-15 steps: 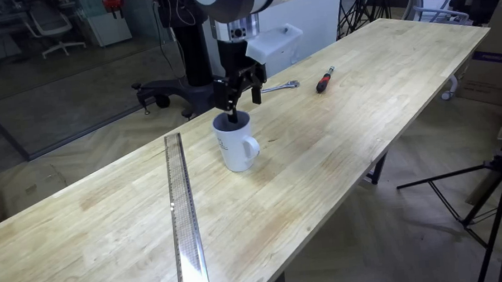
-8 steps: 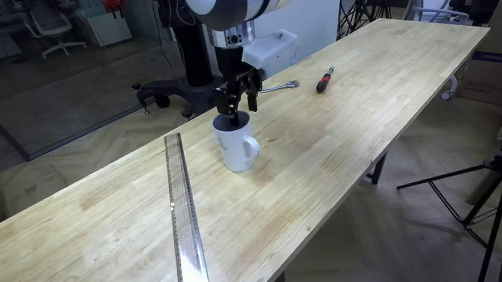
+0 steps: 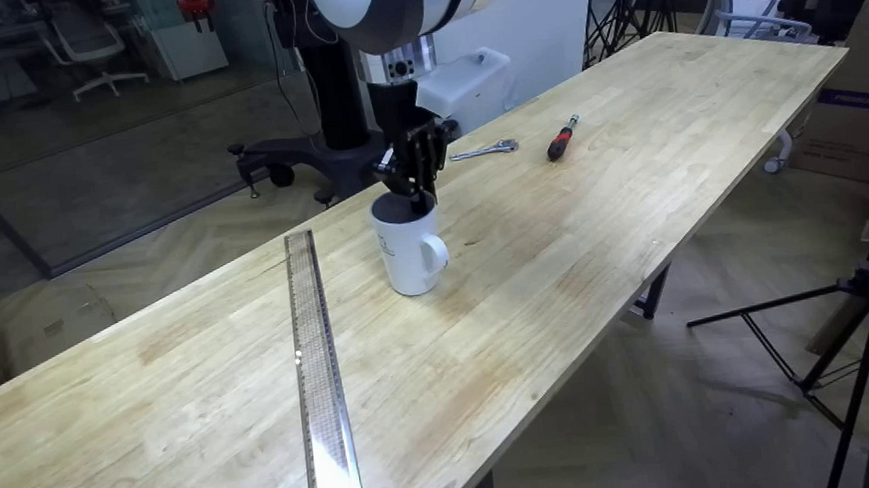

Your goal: Move the mug slightly to the right

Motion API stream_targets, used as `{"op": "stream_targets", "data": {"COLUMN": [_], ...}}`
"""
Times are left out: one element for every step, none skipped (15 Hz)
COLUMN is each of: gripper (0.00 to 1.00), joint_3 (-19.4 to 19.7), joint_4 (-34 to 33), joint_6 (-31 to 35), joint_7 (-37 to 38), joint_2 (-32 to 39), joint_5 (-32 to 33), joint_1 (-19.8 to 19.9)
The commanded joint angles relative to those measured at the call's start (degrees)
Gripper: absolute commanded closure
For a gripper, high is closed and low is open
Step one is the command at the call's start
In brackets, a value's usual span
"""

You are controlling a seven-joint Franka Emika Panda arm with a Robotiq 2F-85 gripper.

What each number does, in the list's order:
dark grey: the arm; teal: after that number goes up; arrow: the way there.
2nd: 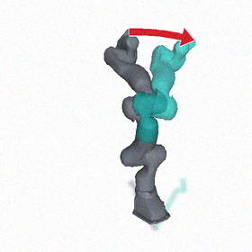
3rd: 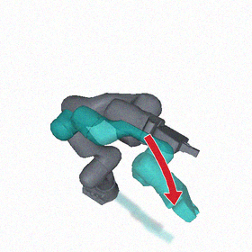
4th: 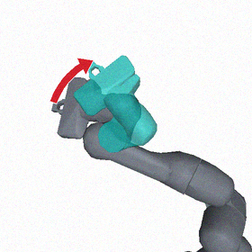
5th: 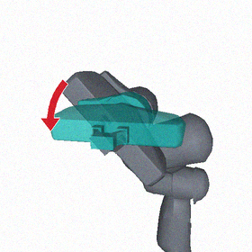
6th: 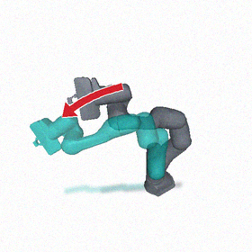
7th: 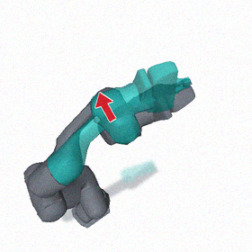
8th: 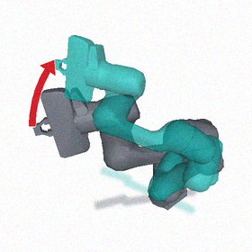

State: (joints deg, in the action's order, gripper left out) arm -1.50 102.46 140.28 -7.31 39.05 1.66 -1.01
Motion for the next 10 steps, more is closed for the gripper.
{"op": "stream_targets", "data": {"gripper": [1.0, 1.0, 0.97, 0.98, 0.98, 0.98, 0.98, 0.98, 0.98, 0.98], "joint_3": [1.2, 1.0, 1.1, 1.2, 1.5, 1.7, 1.8, 2.0, 2.2, 2.3], "joint_4": [-1.3, -1.5, -1.5, -1.3, -0.9, -0.5, -0.1, 0.6, 1.2, 2.0], "joint_6": [-3.2, -3.7, -4.4, -4.7, -5.1, -5.3, -5.5, -5.3, -5.1, -4.7], "joint_7": [2.9, 2.9, 3.0, 3.1, 3.3, 3.6, 3.8, 4.2, 4.6, 4.9], "joint_2": [-0.1, -0.2, -0.4, -0.6, -0.9, -1.2, -1.6, -2.0, -2.5, -3.0], "joint_5": [2.0, 2.0, 2.2, 2.4, 2.6, 2.7, 2.6, 2.3, 2.0, 1.5], "joint_1": [-1.6, -1.6, -1.8, -1.9, -1.9, -1.9, -1.7, -1.4, -1.0, -0.6]}}
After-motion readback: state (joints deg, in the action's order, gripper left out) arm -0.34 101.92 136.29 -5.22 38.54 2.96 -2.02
